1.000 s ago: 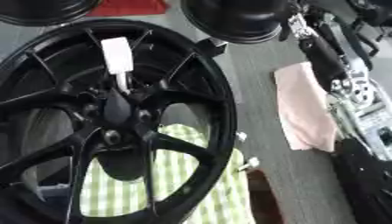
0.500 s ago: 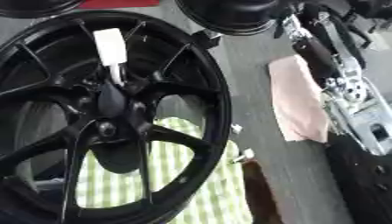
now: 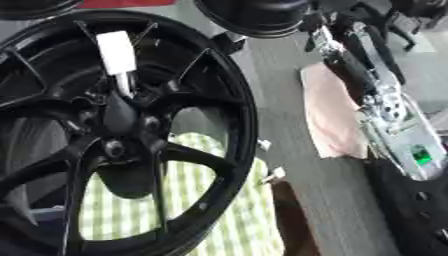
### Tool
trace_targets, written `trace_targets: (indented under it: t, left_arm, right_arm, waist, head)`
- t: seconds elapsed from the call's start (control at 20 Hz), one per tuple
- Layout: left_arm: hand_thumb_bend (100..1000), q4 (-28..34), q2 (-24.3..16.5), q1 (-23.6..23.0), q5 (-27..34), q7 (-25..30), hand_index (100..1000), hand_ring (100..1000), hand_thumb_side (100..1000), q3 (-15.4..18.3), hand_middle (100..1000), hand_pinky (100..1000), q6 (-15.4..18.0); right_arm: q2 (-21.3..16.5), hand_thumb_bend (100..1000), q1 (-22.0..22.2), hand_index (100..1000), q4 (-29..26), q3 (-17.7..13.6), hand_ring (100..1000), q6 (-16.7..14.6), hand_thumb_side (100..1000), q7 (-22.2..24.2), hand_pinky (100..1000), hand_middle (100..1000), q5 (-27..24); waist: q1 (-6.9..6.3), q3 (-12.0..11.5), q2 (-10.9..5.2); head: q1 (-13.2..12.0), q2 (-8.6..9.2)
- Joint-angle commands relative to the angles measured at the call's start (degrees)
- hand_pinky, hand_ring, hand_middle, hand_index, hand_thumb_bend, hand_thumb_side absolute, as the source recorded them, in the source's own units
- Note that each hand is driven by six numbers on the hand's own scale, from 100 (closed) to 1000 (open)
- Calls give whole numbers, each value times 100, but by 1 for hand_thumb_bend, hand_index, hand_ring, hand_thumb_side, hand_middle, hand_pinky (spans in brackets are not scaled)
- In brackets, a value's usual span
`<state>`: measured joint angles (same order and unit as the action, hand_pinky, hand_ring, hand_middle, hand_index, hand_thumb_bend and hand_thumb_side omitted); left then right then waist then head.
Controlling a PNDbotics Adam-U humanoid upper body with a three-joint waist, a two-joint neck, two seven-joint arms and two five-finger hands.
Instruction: Pull the pin out of the wheel hub.
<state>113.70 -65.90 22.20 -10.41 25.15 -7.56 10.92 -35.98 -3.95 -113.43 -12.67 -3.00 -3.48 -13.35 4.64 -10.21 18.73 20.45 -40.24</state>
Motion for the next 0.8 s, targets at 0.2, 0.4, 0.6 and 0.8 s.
trace_targets:
  t: [0.2,0.4,0.6,0.8]
  left_arm:
    - [405,89,-259,1150,456,1277,779,695,603,-205,676,803,-246]
    - [409,89,23,2032,680,1718,789,684,614,-585,662,814,-658]
    - [413,89,338,2754,1087,1489,780,681,614,-1091,657,816,-1456]
    - [418,89,695,3380,947,1660,781,683,613,-1511,660,813,-2080]
  right_arm:
    - [-173,100,12,610,-116,-35,892,67,612,65,934,376,-25]
    - [-243,100,-46,609,-116,-3,890,78,611,104,934,376,-80]
    - [-281,100,-96,609,-116,37,890,114,612,160,934,375,-118]
    - [-292,100,-144,609,-116,63,890,137,613,206,934,375,-128]
  waist:
    - [-128,-24,-239]
    - [-176,-15,-286]
    - [-214,55,-290]
    - [-250,153,-264]
  head:
    - [-47,18]
    - [-11,28]
    - [-35,78]
    - [-67,149]
